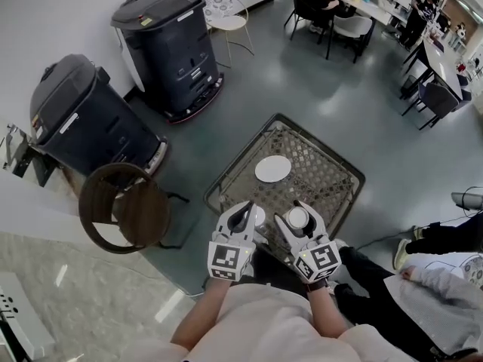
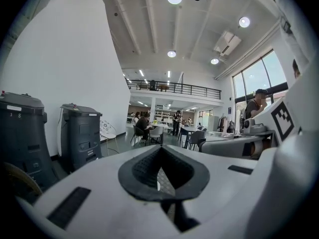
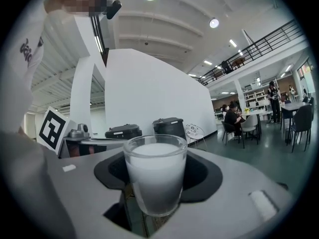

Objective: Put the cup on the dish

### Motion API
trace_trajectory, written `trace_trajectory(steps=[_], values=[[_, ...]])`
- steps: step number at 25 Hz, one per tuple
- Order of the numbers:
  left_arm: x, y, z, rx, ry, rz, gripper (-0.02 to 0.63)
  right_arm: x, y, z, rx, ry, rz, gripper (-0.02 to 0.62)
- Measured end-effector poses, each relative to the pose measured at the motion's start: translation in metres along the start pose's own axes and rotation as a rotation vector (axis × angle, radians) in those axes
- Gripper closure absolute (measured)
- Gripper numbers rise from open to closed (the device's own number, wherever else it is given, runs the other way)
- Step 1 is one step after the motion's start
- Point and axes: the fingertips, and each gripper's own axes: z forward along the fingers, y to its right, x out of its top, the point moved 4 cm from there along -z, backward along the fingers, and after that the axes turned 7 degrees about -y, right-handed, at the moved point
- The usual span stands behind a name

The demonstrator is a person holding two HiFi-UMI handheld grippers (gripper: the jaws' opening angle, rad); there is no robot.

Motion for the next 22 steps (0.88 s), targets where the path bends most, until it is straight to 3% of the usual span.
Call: trace_trajectory(steps=[22], values=[[-0.075,-0.032,0.113,-0.027,-0.242,-0.076,0.601,-0.087,0.117,0.116,-0.047,-0.164,0.081,0.341]])
